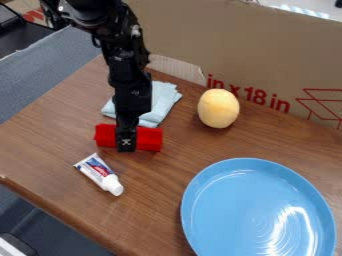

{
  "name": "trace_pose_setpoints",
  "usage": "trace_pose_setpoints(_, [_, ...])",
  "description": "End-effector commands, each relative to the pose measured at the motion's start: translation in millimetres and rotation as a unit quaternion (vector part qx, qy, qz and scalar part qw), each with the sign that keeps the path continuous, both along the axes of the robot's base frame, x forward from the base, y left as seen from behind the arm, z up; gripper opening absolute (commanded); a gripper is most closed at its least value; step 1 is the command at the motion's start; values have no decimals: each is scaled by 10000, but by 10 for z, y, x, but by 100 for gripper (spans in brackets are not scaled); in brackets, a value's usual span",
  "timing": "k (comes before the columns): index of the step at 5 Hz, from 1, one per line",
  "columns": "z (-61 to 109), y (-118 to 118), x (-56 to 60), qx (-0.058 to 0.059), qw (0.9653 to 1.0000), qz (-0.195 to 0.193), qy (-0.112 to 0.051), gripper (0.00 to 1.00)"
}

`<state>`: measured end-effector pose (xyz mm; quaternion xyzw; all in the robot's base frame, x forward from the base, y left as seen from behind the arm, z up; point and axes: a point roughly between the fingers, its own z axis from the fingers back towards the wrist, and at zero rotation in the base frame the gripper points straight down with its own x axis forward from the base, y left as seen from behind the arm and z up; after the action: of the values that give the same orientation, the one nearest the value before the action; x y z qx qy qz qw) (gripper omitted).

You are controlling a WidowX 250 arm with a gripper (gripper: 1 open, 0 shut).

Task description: Move the red object to the left side of the table

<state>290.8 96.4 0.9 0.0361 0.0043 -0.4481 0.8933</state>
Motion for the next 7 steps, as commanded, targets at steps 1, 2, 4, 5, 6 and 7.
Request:
trace_pose_setpoints(1, [139, 45, 35, 31, 9996, -43, -282, 100])
trace_pose_setpoints(2, [229, 49, -20, 35, 9996, -44, -275, 100])
trace_pose_setpoints(4, [219, 37, -23, -54, 9997, 19, -235, 0])
trace_pose_setpoints(5, [287, 88, 0, -132, 9997, 23, -197, 0])
trace_pose_setpoints(6, [327, 126, -104, -160, 9997, 68, -188, 0])
trace_pose_setpoints(7, [327, 221, -101, -188, 9996, 107, -176, 100])
